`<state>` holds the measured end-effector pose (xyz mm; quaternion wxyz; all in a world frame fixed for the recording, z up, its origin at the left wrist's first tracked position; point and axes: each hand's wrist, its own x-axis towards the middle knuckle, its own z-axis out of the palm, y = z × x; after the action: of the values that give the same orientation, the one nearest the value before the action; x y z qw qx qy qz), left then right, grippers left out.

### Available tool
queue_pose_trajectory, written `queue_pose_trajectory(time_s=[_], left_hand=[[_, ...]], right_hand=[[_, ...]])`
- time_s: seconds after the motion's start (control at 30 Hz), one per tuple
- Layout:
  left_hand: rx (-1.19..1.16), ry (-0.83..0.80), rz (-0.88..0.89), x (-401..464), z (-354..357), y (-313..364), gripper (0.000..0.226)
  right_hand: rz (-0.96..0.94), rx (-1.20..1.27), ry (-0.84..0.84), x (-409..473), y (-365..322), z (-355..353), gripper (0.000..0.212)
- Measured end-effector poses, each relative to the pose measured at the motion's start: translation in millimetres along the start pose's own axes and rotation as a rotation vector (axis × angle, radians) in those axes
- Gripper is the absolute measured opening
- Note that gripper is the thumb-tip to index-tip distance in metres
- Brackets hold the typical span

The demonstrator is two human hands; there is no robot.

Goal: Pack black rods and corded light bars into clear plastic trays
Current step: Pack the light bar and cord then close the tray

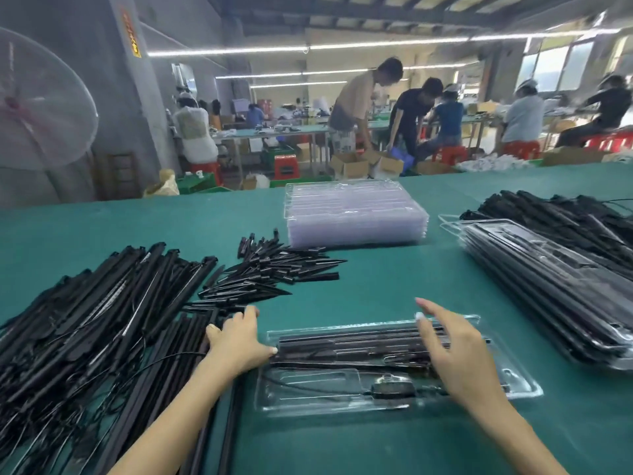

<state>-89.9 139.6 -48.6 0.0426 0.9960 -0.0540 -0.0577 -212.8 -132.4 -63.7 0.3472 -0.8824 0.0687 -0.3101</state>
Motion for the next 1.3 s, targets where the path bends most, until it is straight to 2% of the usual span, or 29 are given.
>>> queue_pose_trajectory(time_s=[0.03,0.07,0.13,0.2,0.27,0.4,0.6,0.73,0.83,0.87,0.93,1.0,1.03,1.1,1.17,1.23,1.27,1.3], left_hand=[[0.047,0.076,0.045,-2,3,8,0.061],[0.059,0.148,0.117,-5,7,20,0.063],[-0.038,0.202,0.283,-13,19,49,0.059],[-0.18,0.129,0.375,-18,31,76,0.052],[-0.176,0.049,0.402,-20,44,90,0.055],[-0.02,0.081,0.417,-15,64,87,0.059],[0.006,0.064,0.412,-11,70,89,0.061],[-0.012,-0.004,0.403,-10,62,88,0.063],[-0.037,0.05,0.424,-19,62,89,0.061],[-0.107,0.055,0.442,-21,61,87,0.059],[-0.511,-0.015,0.458,-23,51,81,0.051],[-0.992,-0.084,0.342,-22,33,69,0.044],[-1.082,-0.057,0.259,-21,23,59,0.043],[-0.998,0.049,0.156,-12,11,40,0.04],[-0.655,0.149,0.088,-5,0,21,0.038],[-0.243,0.064,0.012,-2,-10,7,0.052],[-0.163,-0.046,-0.005,-2,-14,2,0.068],[-0.181,-0.157,-0.006,-2,-17,-2,0.081]], right_hand=[[0.069,-0.112,0.061,10,16,-14,0.038],[0.122,-0.219,0.024,18,33,-23,0.04],[0.136,-0.432,-0.23,27,61,-30,0.048],[0.109,-0.562,-0.455,29,76,-29,0.053],[0.128,-0.559,-0.533,32,81,-28,0.056],[0.131,-0.622,-0.577,34,85,-26,0.057],[0.18,-0.692,-0.672,32,90,-20,0.057],[0.176,-0.679,-0.652,32,90,-20,0.057],[0.177,-0.653,-0.607,28,86,-21,0.056],[0.178,-0.641,-0.571,25,85,-21,0.056],[0.175,-0.622,-0.521,23,85,-23,0.055],[0.173,-0.597,-0.526,23,88,-26,0.055],[0.169,-0.577,-0.528,24,89,-26,0.055],[0.172,-0.521,-0.506,25,89,-26,0.056],[0.201,-0.461,-0.447,25,87,-25,0.059],[0.245,-0.479,-0.365,24,86,-25,0.071],[0.284,-0.513,-0.315,23,86,-24,0.079],[0.335,-0.556,-0.267,22,85,-24,0.087]])
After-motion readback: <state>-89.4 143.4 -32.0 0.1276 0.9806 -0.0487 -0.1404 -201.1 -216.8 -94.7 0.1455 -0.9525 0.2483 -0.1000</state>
